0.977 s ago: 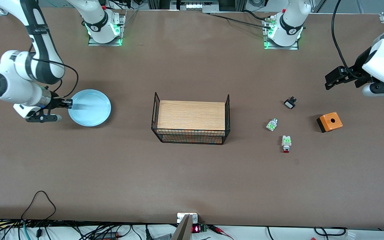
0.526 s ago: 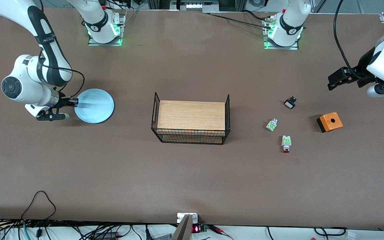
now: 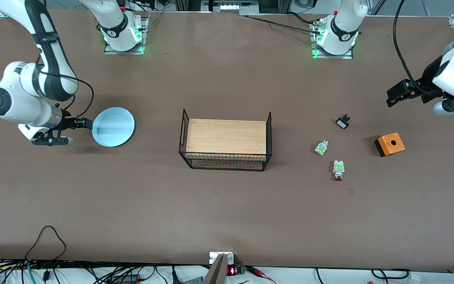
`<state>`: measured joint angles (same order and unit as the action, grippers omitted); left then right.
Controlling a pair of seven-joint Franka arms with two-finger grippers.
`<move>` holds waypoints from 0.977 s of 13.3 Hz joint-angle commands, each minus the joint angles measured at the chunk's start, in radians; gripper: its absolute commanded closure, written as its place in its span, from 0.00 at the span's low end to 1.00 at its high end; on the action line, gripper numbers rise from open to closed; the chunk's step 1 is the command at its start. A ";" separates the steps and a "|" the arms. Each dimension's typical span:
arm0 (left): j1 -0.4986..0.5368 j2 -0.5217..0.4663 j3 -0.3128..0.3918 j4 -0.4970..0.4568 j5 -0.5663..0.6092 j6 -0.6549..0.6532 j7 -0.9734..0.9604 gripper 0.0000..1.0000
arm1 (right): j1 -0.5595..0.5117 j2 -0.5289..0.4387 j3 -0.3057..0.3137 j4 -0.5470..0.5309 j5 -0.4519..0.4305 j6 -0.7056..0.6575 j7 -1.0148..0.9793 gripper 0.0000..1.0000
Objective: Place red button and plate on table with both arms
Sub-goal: 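Open the right gripper and draw it back from the plate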
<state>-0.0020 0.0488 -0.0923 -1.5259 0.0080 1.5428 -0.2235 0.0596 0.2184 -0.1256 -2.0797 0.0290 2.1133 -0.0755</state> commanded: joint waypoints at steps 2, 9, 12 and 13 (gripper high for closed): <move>-0.004 0.003 -0.006 0.026 0.023 -0.029 -0.011 0.00 | 0.066 -0.004 0.004 0.165 0.011 -0.166 0.123 0.00; -0.010 -0.001 -0.027 0.042 0.023 -0.047 -0.011 0.00 | 0.085 -0.011 0.000 0.570 -0.024 -0.533 0.186 0.00; -0.010 0.000 -0.026 0.053 0.023 -0.047 -0.011 0.00 | 0.025 -0.053 0.003 0.602 -0.086 -0.552 0.158 0.00; -0.010 0.002 -0.024 0.053 0.023 -0.047 -0.011 0.00 | -0.013 -0.060 0.004 0.599 -0.080 -0.550 0.116 0.00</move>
<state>-0.0112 0.0466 -0.1148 -1.4957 0.0080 1.5189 -0.2268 0.1132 0.1697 -0.1300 -1.4885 -0.0427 1.5783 0.0925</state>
